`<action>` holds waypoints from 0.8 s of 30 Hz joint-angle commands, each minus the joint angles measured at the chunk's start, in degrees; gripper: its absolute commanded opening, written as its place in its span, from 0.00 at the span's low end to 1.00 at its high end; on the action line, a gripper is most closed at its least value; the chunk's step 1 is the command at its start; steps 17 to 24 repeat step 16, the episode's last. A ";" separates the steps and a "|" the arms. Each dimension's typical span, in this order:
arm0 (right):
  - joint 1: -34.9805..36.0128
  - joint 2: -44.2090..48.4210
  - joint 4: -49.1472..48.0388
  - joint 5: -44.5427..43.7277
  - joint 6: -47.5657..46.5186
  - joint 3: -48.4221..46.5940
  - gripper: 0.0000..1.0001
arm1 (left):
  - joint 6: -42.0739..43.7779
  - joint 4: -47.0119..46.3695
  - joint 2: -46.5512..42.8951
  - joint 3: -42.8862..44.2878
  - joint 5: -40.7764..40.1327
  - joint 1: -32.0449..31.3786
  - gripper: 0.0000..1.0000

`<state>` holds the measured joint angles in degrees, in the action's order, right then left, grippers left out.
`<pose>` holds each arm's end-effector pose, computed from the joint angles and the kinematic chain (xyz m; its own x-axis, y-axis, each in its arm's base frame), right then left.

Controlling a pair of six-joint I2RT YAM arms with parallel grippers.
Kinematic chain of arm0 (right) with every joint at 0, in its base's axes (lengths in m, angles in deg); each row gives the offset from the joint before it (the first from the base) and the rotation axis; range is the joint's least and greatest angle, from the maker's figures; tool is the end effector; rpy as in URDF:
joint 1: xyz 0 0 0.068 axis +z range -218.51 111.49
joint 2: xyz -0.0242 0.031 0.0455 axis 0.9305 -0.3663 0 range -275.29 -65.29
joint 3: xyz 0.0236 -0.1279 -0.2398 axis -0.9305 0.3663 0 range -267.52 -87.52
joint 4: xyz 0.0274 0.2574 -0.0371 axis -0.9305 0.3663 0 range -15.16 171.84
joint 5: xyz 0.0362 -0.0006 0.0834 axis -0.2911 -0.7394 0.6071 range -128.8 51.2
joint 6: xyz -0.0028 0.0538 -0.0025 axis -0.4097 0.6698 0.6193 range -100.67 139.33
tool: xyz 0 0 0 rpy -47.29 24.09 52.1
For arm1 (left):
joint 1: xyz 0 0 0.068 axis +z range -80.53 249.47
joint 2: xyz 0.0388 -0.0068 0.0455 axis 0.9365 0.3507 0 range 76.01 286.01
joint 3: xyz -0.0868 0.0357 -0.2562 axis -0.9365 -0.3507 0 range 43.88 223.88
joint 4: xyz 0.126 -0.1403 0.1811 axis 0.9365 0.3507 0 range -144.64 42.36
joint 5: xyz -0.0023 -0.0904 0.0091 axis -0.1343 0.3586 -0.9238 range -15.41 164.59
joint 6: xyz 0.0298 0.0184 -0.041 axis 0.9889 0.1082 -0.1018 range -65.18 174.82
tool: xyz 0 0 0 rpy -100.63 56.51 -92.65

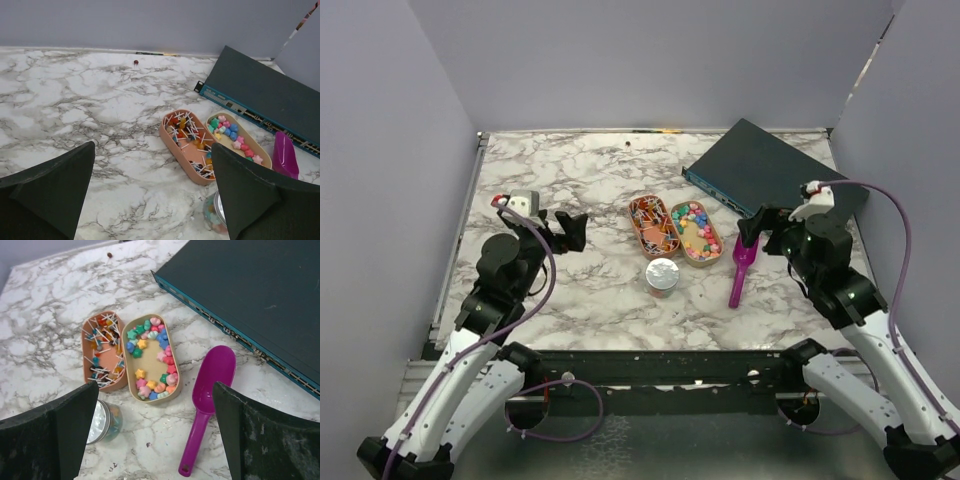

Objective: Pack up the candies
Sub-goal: Reset both arms

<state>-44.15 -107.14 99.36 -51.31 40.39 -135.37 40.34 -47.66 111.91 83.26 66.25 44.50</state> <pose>0.1525 0.0605 0.3405 -0.3474 0.2279 -0.9096 -0.0973 0.9560 0.2767 0.1437 -0.0611 0.3365 -0.1253 -0.2145 -0.9687 0.2635 0.9341 -0.2410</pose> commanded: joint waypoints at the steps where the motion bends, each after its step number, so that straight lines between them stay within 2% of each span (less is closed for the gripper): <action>1: -0.20 5.03 -5.16 4.29 -2.36 1.51 1.00 | 1.74 -2.10 -3.40 -2.29 -0.94 0.19 0.99; 6: -0.19 8.42 -7.46 3.89 -4.09 4.09 1.00 | 1.84 -2.04 -4.56 -2.82 -0.87 0.19 0.99; 16: -0.19 7.72 -8.01 8.44 -4.14 4.36 1.00 | 1.15 -1.99 -2.65 -2.49 0.77 0.19 0.99; 24: -0.19 7.72 -8.01 8.44 -4.14 4.36 1.00 | 1.15 -1.99 -2.65 -2.49 0.77 0.19 0.99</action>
